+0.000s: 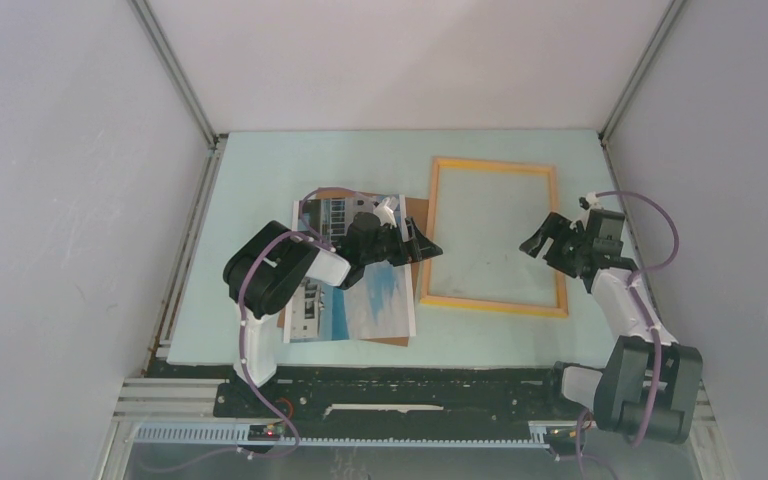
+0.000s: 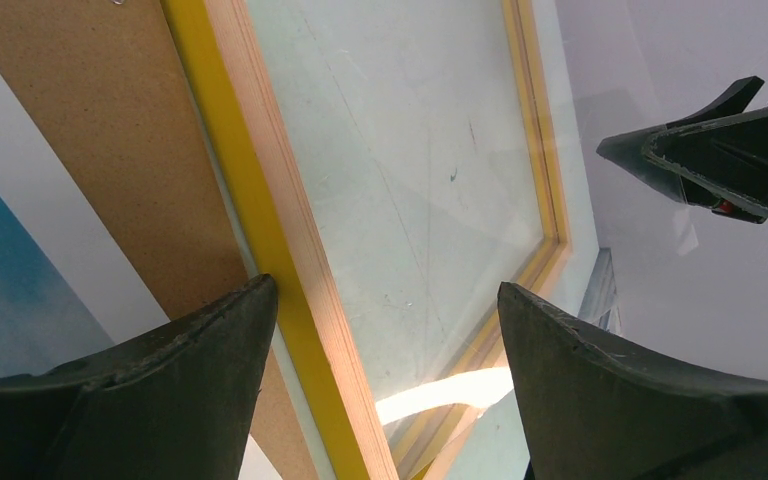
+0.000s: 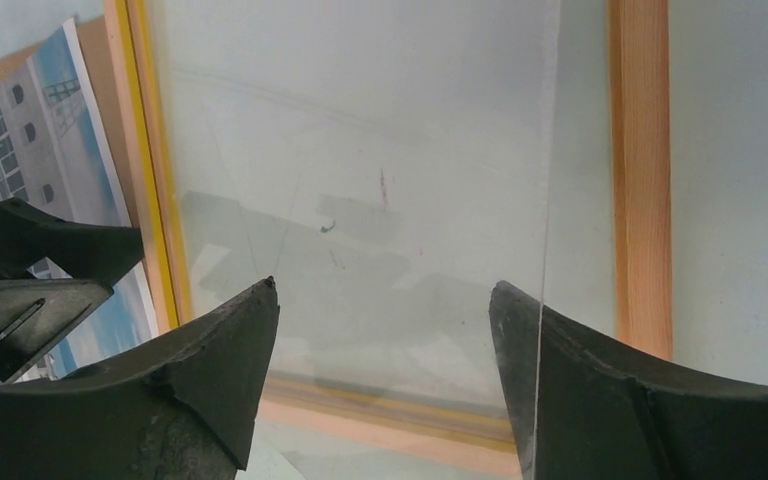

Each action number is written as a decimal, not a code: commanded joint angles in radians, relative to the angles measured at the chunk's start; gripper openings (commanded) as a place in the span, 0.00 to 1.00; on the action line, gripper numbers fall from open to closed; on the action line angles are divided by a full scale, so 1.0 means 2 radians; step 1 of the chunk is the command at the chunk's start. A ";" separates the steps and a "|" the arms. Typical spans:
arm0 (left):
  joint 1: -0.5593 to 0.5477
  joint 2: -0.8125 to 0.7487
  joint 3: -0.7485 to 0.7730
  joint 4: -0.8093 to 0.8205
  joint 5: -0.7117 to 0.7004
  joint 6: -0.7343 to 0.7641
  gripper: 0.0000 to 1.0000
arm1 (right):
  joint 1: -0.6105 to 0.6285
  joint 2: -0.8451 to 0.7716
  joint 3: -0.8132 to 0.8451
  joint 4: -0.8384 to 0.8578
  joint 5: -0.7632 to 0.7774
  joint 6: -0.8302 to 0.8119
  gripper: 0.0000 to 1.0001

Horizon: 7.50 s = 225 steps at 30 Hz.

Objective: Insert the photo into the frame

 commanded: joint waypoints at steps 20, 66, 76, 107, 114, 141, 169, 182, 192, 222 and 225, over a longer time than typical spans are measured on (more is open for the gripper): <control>-0.006 -0.005 0.006 -0.020 0.005 0.008 0.91 | 0.050 0.085 0.139 -0.135 0.151 -0.029 1.00; 0.067 0.123 0.407 -0.396 -0.139 0.085 0.60 | -0.096 0.114 0.005 0.209 -0.219 0.125 0.68; 0.059 0.153 0.423 -0.394 -0.108 0.059 0.45 | -0.095 0.147 0.006 0.226 -0.222 0.127 0.62; 0.063 0.173 0.440 -0.419 -0.088 0.043 0.18 | -0.089 0.125 -0.032 0.316 -0.297 0.144 0.00; 0.063 0.172 0.439 -0.418 -0.086 0.045 0.17 | -0.094 0.142 -0.032 0.333 -0.308 0.169 0.00; 0.063 0.175 0.440 -0.413 -0.080 0.043 0.11 | -0.105 0.142 -0.054 0.449 -0.354 0.292 0.00; 0.063 0.176 0.440 -0.411 -0.073 0.042 0.06 | -0.048 0.113 0.148 -0.004 -0.148 0.106 0.72; 0.064 0.177 0.441 -0.412 -0.072 0.040 0.04 | -0.015 0.172 0.200 0.033 -0.139 0.100 0.67; 0.064 0.179 0.442 -0.412 -0.072 0.040 0.02 | -0.009 0.205 0.248 0.017 -0.105 0.095 0.62; 0.063 0.181 0.445 -0.412 -0.069 0.041 0.00 | -0.025 0.235 0.272 0.088 -0.197 0.208 0.00; 0.063 0.181 0.445 -0.411 -0.069 0.041 0.00 | -0.026 0.221 0.260 0.110 -0.207 0.216 0.00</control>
